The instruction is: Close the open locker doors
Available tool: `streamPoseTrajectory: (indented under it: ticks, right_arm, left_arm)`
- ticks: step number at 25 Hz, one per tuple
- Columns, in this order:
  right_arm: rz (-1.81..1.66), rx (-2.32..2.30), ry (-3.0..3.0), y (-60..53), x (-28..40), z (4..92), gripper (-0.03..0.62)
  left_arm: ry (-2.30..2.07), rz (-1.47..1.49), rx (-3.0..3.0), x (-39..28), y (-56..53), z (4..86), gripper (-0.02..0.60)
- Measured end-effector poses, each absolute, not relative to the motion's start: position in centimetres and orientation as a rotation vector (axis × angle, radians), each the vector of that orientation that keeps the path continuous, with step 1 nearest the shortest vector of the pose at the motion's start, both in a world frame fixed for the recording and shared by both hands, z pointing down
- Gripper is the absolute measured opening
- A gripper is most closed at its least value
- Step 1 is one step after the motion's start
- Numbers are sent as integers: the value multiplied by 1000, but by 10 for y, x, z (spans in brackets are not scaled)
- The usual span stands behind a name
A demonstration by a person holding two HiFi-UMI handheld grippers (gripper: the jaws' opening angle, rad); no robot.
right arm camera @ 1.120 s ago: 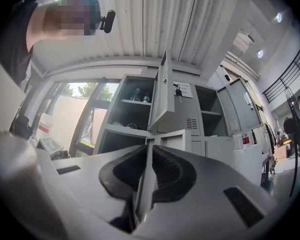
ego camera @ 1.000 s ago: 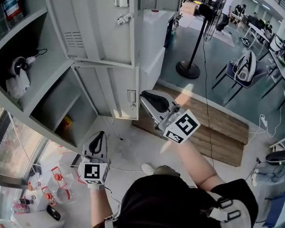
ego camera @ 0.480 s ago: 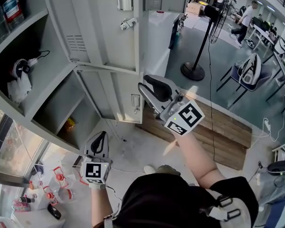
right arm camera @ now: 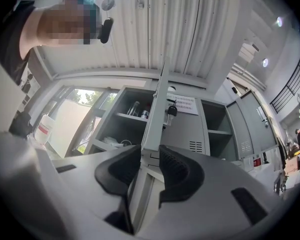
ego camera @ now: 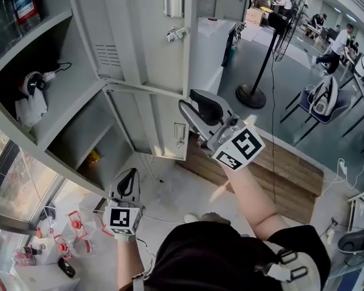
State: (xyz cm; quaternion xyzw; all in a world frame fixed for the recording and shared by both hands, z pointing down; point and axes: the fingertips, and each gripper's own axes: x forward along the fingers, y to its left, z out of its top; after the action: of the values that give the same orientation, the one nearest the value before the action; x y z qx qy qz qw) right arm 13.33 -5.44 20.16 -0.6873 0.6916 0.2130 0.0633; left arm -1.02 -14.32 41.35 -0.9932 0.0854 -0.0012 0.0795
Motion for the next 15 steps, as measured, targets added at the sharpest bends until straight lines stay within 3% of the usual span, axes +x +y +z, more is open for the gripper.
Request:
streamPoseTrajectory:
  ticks: [15]
  right_arm:
    - [669, -1958, 2106, -55, 93, 196, 103]
  left_arm:
    - [347, -30, -2972, -51, -142, 417, 8]
